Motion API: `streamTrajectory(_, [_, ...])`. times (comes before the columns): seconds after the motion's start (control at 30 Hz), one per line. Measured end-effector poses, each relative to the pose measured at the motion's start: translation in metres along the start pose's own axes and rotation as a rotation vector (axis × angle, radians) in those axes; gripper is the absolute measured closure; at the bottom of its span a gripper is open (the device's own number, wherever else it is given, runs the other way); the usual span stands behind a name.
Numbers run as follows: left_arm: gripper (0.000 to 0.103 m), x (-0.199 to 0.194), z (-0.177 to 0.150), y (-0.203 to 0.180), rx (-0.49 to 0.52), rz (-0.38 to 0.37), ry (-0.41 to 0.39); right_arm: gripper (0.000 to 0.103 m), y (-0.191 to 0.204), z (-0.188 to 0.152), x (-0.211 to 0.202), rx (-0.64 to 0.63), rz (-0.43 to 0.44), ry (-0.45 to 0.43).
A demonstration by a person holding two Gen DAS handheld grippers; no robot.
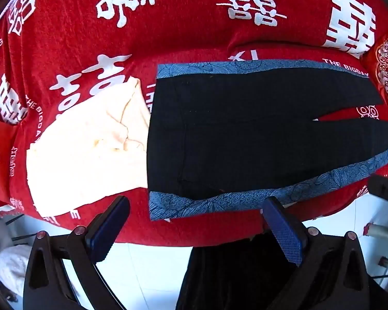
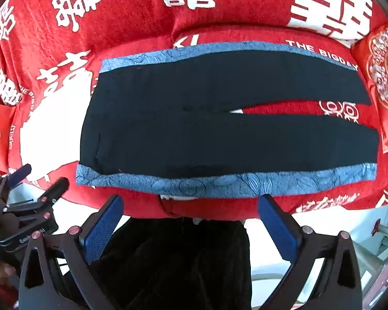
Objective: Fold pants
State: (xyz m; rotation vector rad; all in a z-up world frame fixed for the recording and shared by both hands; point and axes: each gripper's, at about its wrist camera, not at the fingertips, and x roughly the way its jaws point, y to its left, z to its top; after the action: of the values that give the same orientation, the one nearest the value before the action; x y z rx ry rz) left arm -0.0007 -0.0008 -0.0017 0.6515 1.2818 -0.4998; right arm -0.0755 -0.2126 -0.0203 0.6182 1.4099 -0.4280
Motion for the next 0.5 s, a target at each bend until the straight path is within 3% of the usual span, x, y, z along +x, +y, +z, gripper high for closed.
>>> streamTrajectory(0.1, [0.000, -0.001, 0.002, -0.005, -0.006, -0.011, 0.020, 0.000, 0.001, 0.005, -0.001, -0.005, -0.037, -0.014])
streamTrajectory(0.2, [0.000, -0.010, -0.013, -0.007, -0.021, -0.040, -0.024, 0.000, -0.004, -0.009, -0.010, 0.009, 0.008, -0.068])
streamTrajectory(0.4, [0.000, -0.027, -0.002, -0.009, -0.004, -0.025, -0.019, 0.000, -0.012, -0.010, -0.011, 0.060, 0.039, -0.013])
streamTrajectory(0.5, [0.000, -0.029, -0.001, -0.008, -0.009, -0.034, -0.019, 0.000, -0.015, -0.007, -0.017, 0.067, 0.044, -0.030])
